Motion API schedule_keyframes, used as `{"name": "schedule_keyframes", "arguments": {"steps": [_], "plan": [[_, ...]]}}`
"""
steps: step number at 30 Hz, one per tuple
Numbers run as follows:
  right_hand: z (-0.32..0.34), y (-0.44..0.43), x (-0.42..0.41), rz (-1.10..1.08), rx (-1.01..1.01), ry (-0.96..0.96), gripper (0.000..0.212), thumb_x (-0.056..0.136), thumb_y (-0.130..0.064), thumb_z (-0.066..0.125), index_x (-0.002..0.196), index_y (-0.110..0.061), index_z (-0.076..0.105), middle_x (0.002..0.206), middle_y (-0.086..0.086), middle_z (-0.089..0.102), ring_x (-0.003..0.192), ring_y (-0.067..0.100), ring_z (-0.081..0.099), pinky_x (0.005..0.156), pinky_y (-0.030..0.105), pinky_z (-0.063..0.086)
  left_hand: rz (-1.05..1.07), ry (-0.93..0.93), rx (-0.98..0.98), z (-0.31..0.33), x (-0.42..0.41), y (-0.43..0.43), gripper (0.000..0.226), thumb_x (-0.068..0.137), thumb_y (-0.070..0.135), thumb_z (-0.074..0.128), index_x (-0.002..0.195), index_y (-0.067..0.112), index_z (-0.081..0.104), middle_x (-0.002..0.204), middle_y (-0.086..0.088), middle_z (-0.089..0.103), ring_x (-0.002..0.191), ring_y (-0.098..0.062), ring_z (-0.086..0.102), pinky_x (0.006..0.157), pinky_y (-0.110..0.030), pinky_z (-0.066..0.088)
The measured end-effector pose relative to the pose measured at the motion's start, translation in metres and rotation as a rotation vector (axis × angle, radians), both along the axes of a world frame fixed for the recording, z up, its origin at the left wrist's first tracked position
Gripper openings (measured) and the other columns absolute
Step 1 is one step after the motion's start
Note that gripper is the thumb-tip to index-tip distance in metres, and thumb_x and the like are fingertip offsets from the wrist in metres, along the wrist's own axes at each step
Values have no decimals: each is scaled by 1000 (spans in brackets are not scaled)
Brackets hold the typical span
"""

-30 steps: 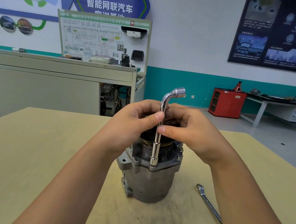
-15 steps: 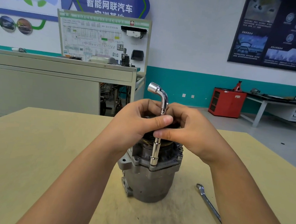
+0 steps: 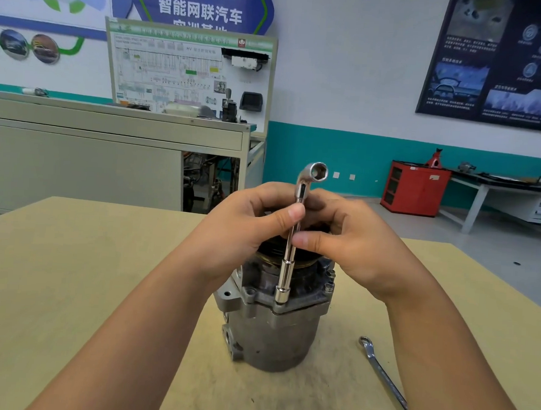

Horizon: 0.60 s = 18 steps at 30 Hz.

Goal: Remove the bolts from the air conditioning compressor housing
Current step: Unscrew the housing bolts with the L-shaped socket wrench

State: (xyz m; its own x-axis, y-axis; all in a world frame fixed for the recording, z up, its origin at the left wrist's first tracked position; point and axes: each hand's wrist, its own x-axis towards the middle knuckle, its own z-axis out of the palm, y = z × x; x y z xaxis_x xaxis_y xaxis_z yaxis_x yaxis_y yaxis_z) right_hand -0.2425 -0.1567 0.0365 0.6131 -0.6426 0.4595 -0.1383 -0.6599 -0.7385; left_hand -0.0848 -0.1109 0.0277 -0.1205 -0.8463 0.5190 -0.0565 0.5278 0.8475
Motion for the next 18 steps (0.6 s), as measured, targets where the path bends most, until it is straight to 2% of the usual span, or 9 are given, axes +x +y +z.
{"name": "schedule_keyframes", "arguments": {"steps": [3,6,10,13,14,18], "plan": [[1,1,0,11,12,3,21,81,-3,68,93,-20,71,107,7,64,103,19,62,97,46,47,-16,-5,-7,1,1,1,27,78,25,55,99,16,69,104,2,69,99,-6,63,79,-12,46],[2,3,-1,21,2,26,25,82,-4,67,95,-25,70,110,2,63,105,14,60,99,40,47,10,-14,3,-1,2,-1,27,78,24,55,100,16,69,107,-1,69,102,-11,64,80,-14,47],[2,4,-1,10,17,17,23,79,-10,71,101,-19,69,107,4,65,102,16,62,95,41,49,32,-29,19,-2,2,-2,31,76,26,58,101,9,68,104,-1,71,101,-14,65,85,-19,49],[1,4,0,-30,29,10,30,75,-11,76,103,-11,65,101,5,68,95,16,66,90,43,52,28,11,-1,-2,0,-2,15,71,26,63,80,14,64,78,12,69,79,-2,63,71,-11,46],[1,5,1,-38,31,4,30,74,-11,77,101,-11,64,99,5,68,93,15,66,89,42,53,26,35,-5,-3,0,-2,12,69,25,64,74,15,61,77,13,68,76,-1,63,68,-10,45],[-1,3,5,-72,7,-4,25,70,-15,80,89,-16,64,94,2,67,88,14,66,85,40,54,31,90,-15,-4,-2,-2,12,64,24,67,69,17,59,91,7,69,83,-3,65,69,-11,47]]}}
